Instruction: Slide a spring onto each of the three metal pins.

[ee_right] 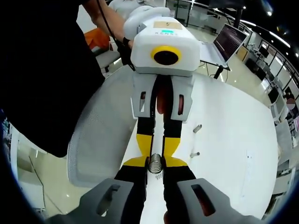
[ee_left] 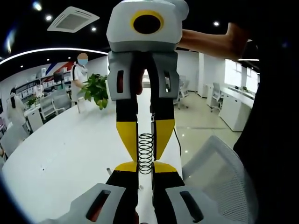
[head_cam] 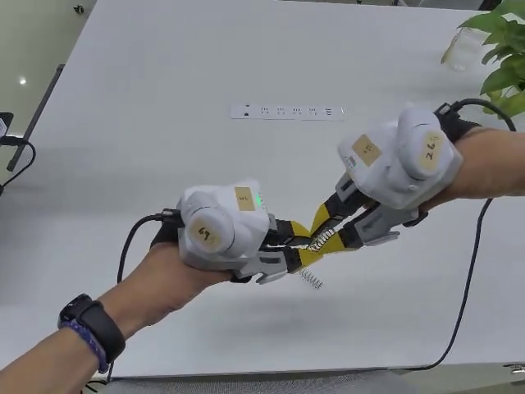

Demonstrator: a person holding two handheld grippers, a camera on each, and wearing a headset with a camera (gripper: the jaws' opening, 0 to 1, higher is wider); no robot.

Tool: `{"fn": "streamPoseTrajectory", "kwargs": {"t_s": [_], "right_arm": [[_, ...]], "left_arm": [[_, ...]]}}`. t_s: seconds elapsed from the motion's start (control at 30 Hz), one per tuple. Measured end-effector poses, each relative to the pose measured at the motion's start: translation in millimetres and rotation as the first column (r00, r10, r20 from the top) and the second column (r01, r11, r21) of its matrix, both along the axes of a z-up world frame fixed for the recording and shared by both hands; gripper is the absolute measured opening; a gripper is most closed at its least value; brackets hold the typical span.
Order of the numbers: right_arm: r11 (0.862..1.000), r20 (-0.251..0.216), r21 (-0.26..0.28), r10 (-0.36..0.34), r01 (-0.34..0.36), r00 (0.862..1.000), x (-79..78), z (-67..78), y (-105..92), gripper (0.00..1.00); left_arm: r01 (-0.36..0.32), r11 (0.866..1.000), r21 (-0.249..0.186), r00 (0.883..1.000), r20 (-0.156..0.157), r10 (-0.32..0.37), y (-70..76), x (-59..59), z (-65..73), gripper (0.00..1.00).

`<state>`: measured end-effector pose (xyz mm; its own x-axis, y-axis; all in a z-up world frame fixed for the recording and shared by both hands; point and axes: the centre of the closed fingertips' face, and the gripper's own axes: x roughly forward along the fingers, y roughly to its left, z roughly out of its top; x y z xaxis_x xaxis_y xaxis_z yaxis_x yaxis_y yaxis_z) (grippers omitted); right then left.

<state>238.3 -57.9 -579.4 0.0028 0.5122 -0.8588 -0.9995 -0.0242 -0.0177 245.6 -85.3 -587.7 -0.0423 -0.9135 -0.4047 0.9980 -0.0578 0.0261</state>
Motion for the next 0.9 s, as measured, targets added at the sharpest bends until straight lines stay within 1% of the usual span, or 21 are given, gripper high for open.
{"fn": "streamPoseTrajectory", "kwargs": {"t_s": [0.27, 0.53, 0.9], "right_arm": [[1.000, -0.003, -0.001, -0.001, 0.001, 1.000, -0.3, -1.6, -1.4, 0.09], [1.000, -0.003, 0.001, -0.017, 0.017, 1.000, -1.4, -5.0, -3.1, 0.08], [1.000, -0.010, 0.004, -0.015, 0.015, 1.000, -5.0, -6.7, -3.1, 0.08]], "left_arm": [[0.005, 1.000, -0.001, 1.000, -0.005, -0.005, -0.9, -0.6, -2.2, 0.02], [0.011, 1.000, -0.001, 1.000, -0.019, -0.011, -2.5, -2.8, -5.4, 0.02], [0.030, 1.000, 0.003, 0.999, -0.022, -0.030, -2.8, -6.6, -7.0, 0.02]]}}
